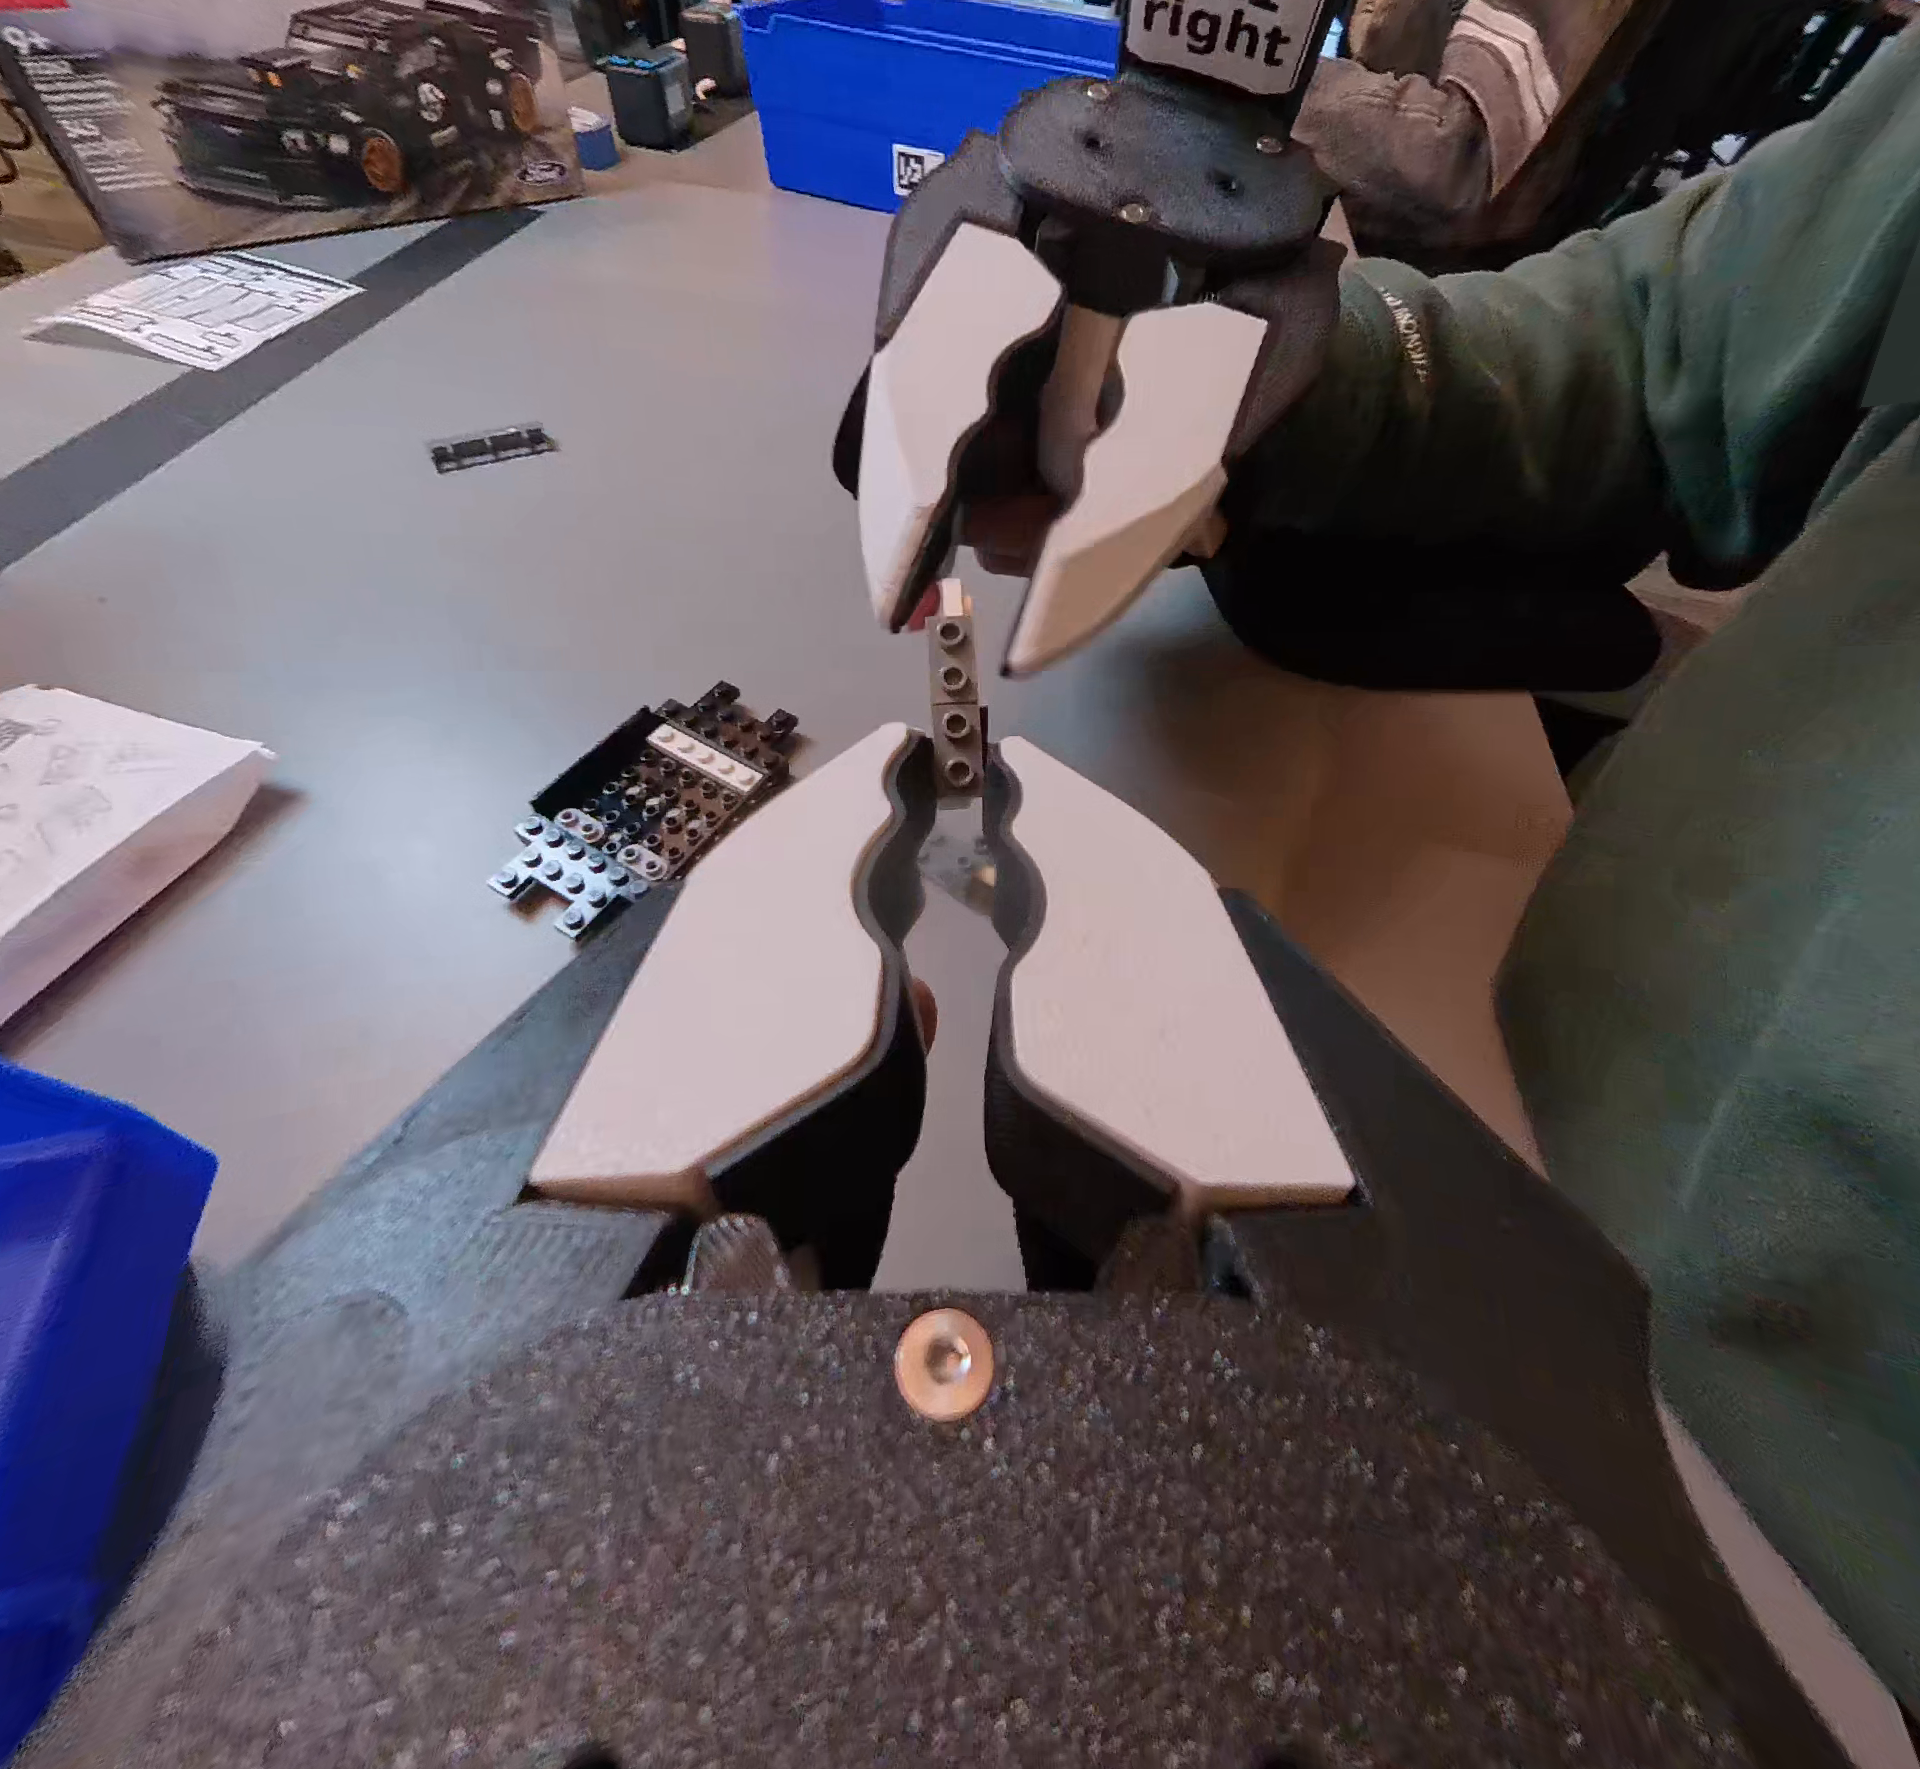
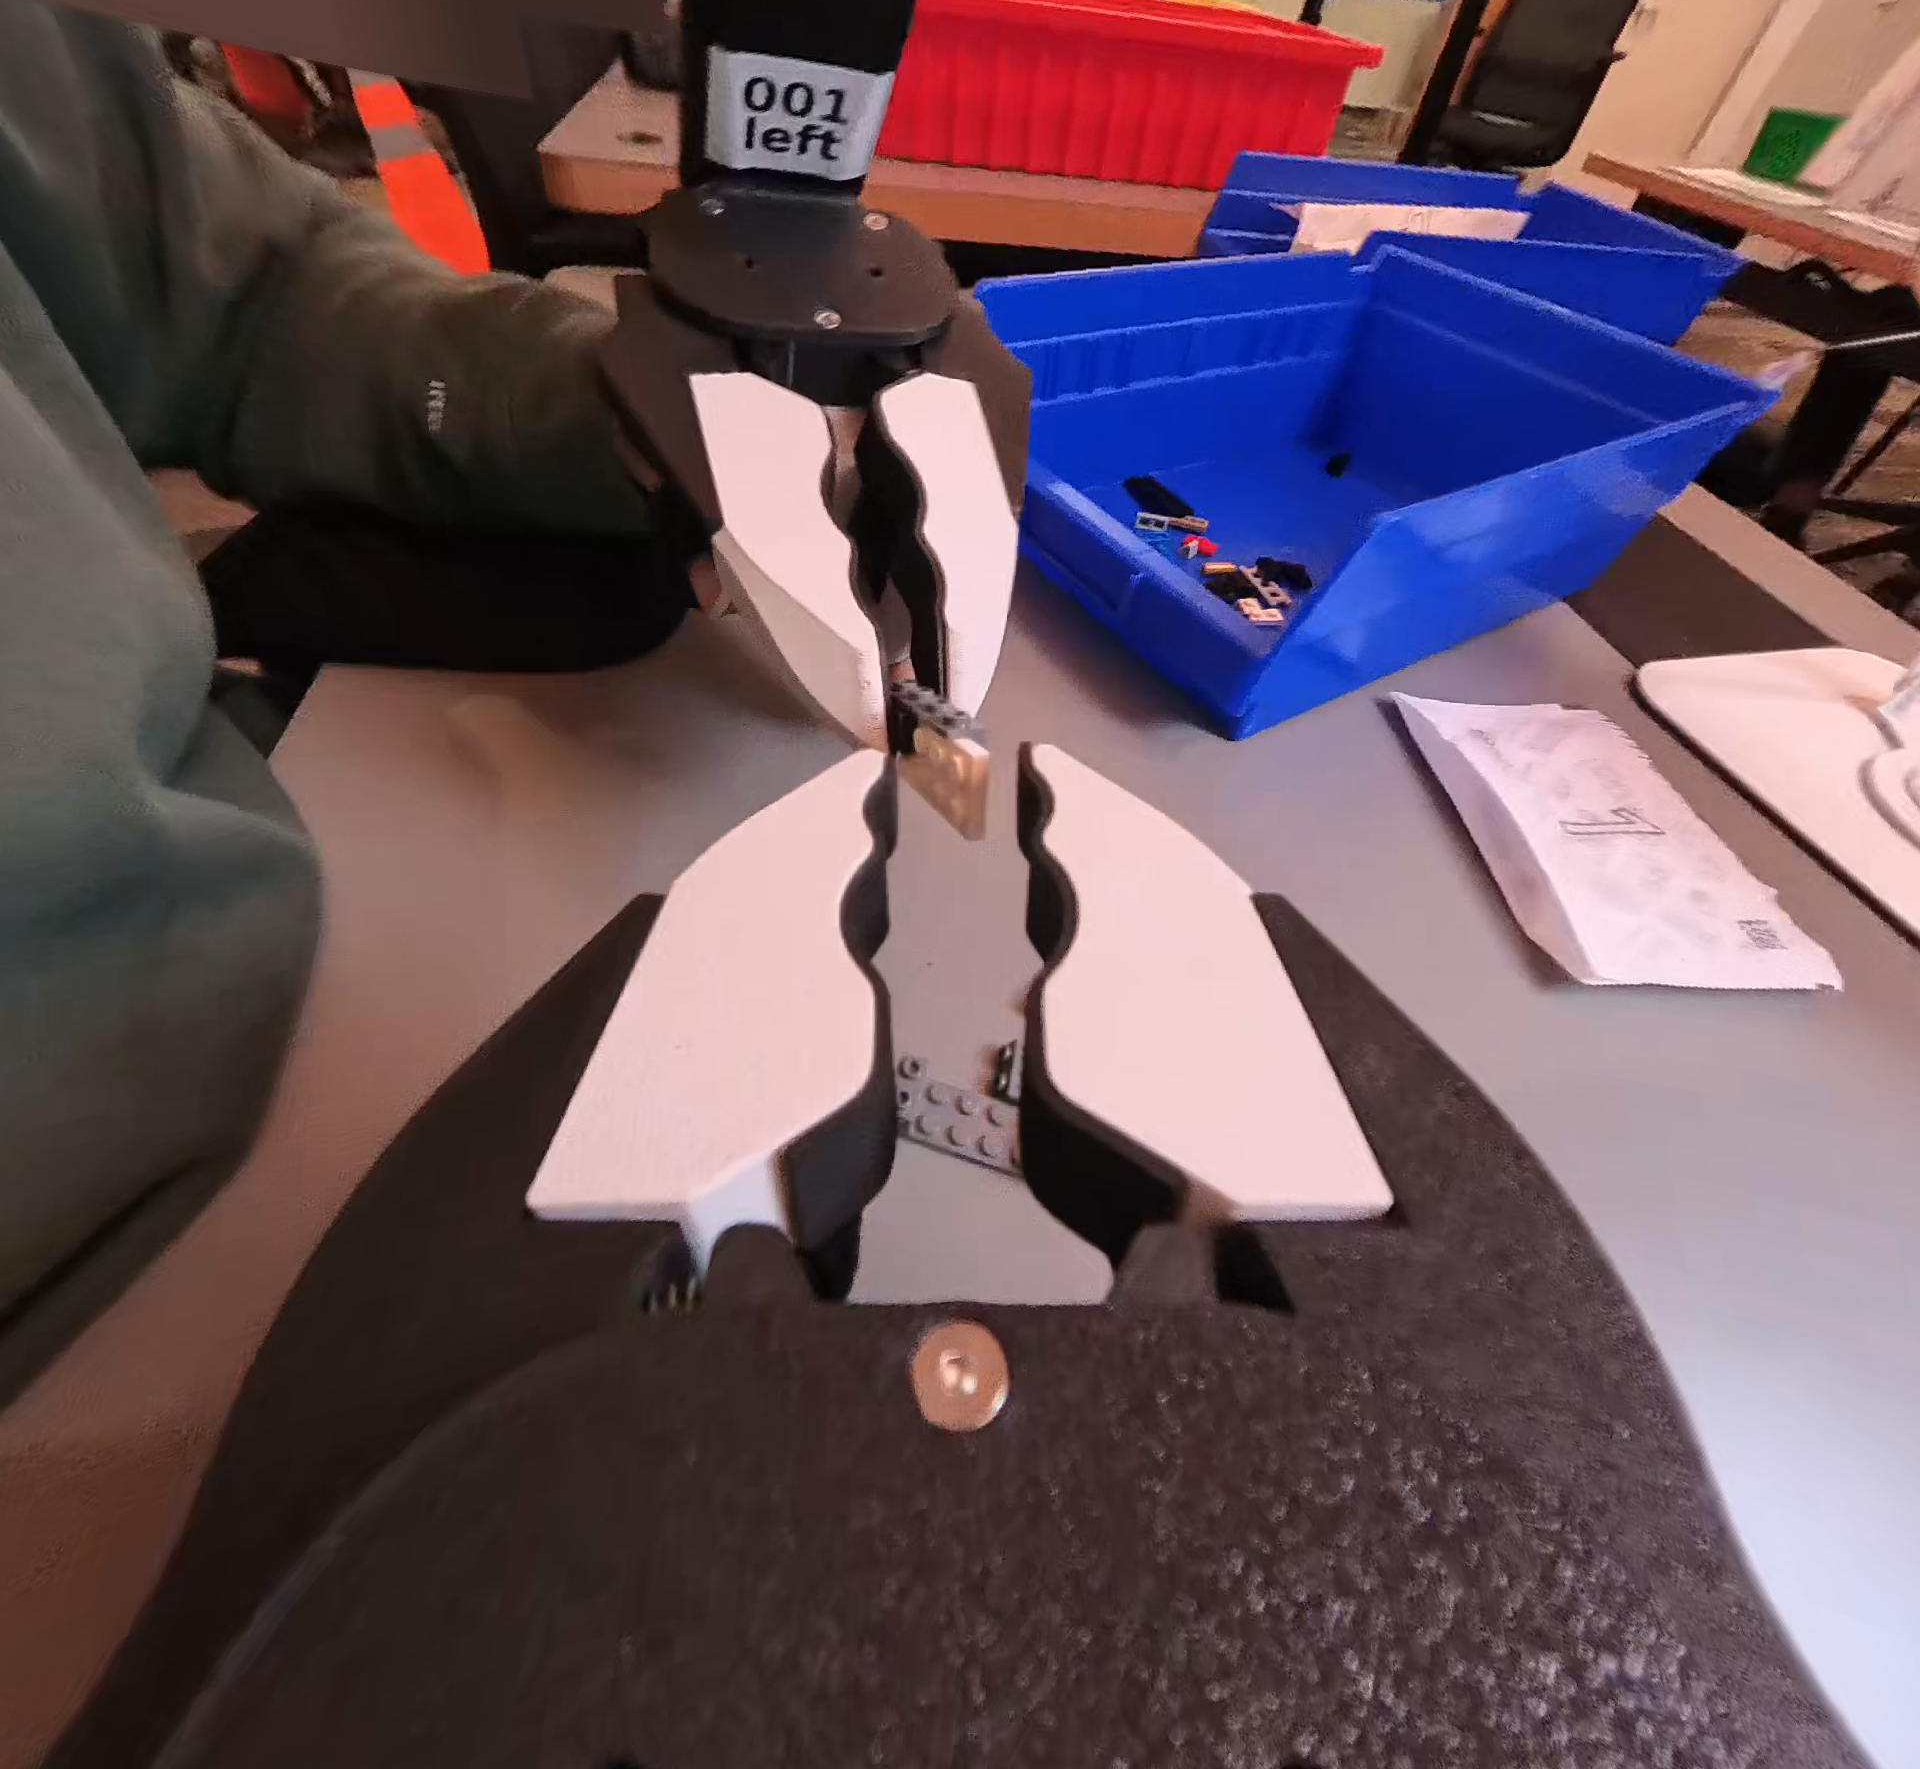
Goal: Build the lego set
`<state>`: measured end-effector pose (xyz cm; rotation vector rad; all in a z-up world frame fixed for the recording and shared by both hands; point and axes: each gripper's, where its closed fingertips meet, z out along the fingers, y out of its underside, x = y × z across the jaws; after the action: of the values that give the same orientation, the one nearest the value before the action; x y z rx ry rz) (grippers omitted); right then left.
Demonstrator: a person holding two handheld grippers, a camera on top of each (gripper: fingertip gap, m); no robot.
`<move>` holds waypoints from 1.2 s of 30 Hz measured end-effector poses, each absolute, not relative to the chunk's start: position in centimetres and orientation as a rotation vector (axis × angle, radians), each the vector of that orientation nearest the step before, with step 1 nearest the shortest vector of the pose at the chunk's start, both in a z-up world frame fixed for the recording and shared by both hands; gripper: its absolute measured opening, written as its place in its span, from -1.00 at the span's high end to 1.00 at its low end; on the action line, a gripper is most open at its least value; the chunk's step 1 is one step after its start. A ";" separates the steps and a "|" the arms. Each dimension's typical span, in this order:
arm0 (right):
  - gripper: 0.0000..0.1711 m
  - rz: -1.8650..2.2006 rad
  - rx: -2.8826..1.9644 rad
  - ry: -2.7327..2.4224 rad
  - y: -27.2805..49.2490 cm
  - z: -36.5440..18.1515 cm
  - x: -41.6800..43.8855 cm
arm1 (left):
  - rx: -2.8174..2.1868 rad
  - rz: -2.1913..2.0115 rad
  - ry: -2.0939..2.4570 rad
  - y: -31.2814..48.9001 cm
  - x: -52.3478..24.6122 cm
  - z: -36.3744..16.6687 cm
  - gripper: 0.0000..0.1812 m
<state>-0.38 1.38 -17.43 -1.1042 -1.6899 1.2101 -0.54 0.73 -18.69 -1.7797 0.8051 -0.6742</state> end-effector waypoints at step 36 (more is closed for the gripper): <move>0.77 2.051 -1.601 -1.470 1.6 -17.3 0.1 | -1.348 0.043 1.168 0.5 -0.2 -18.6 0.88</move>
<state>0.09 1.63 -17.34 -1.6010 -1.4701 2.0509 -0.25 0.51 -18.63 -1.3484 1.1678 0.0429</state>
